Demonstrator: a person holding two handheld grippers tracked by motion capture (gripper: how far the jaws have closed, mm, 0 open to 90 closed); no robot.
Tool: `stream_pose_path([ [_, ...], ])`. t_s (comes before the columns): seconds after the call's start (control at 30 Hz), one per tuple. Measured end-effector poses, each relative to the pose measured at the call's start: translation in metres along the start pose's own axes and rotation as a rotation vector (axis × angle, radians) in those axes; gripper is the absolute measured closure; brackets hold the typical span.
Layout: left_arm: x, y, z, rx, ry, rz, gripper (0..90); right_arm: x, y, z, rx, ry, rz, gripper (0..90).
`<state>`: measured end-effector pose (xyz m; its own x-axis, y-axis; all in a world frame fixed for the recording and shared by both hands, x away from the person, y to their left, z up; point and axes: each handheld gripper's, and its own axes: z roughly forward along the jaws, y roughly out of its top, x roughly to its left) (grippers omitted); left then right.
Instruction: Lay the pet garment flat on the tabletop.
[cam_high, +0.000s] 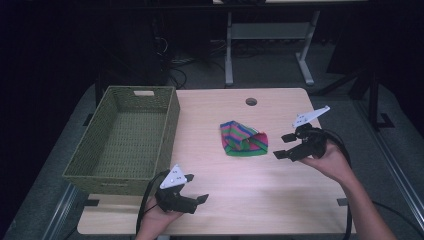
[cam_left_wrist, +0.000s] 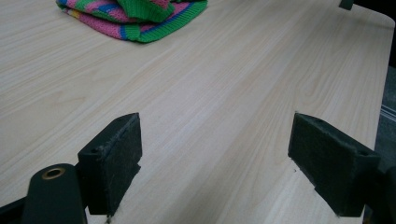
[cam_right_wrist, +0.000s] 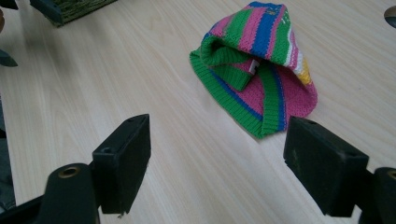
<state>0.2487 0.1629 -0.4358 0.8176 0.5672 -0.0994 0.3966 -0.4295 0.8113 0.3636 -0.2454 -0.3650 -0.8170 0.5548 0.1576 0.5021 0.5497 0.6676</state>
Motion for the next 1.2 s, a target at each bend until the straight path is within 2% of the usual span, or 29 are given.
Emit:
stream_pose_path([
  [0.23,0.001,-0.001,0.0,0.003,-0.002,-0.003,17.7,-0.003,0.018,0.007,0.028,0.002,-0.029,22.6],
  [0.43,0.001,0.0,0.0,-0.002,-0.013,0.002,17.7,-0.004,0.025,0.017,0.059,0.002,-0.024,22.6],
  [0.57,0.001,-0.001,0.0,-0.002,-0.013,-0.006,17.7,-0.004,0.027,0.02,0.066,0.007,-0.026,22.6],
  [0.83,0.0,-0.001,0.003,0.008,-0.017,0.004,17.7,-0.007,0.04,0.028,0.072,0.01,-0.027,22.4],
  [1.0,0.001,-0.001,0.001,0.0,-0.018,-0.005,17.7,-0.011,0.048,0.033,0.067,0.011,-0.025,22.5],
  [1.2,0.002,-0.001,0.0,0.004,-0.019,0.001,17.7,-0.023,0.058,0.046,0.097,-0.002,-0.022,22.5],
])
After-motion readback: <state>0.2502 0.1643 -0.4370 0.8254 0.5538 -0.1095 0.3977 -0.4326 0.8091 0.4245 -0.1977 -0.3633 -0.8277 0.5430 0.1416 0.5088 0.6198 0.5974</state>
